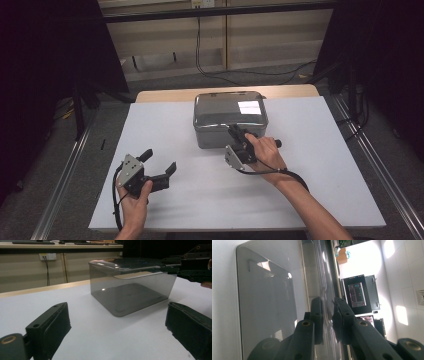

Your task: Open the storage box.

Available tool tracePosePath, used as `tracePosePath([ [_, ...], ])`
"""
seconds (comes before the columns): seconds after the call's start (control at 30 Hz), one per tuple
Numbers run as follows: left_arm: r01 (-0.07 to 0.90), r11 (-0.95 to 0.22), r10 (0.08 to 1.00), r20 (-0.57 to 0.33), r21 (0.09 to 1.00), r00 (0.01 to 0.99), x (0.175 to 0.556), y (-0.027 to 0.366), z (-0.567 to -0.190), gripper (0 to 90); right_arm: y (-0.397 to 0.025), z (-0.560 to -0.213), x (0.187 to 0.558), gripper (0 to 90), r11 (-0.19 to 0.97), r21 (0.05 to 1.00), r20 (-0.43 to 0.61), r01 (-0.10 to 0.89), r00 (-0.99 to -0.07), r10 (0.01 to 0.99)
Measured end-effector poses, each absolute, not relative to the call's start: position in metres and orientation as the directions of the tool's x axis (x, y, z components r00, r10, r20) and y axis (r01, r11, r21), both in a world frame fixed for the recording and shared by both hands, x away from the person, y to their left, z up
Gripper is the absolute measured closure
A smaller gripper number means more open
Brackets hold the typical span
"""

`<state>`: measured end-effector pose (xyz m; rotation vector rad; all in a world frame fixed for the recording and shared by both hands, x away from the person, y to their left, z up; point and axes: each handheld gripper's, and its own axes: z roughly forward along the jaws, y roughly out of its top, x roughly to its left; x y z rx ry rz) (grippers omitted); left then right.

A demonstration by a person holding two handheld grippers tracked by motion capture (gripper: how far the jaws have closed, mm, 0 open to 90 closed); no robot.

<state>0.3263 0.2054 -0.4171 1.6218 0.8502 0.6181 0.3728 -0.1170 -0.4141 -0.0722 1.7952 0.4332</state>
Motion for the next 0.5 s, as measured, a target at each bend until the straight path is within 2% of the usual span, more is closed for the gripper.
tracePosePath([
  [0.13, 0.244, -0.063, 0.788, -0.102, 0.968, 0.608, 0.335, 0.2, -0.416, 4.5, -0.117, -0.414, 0.373, 79.8, 0.927, 0.254, -0.946, -0.275, -0.271, 0.179],
  [0.27, 0.184, -0.113, 0.779, -0.028, 0.976, 0.626, 0.345, 0.193, -0.414, 3.7, -0.117, -0.412, 0.373, 79.9, 0.928, 0.252, -0.947, -0.274, -0.268, 0.178],
  [0.5, 0.135, -0.113, 0.761, -0.001, 0.984, 0.649, 0.362, 0.184, -0.409, 3.1, -0.117, -0.412, 0.373, 79.8, 0.927, 0.258, -0.945, -0.272, -0.271, 0.184],
])
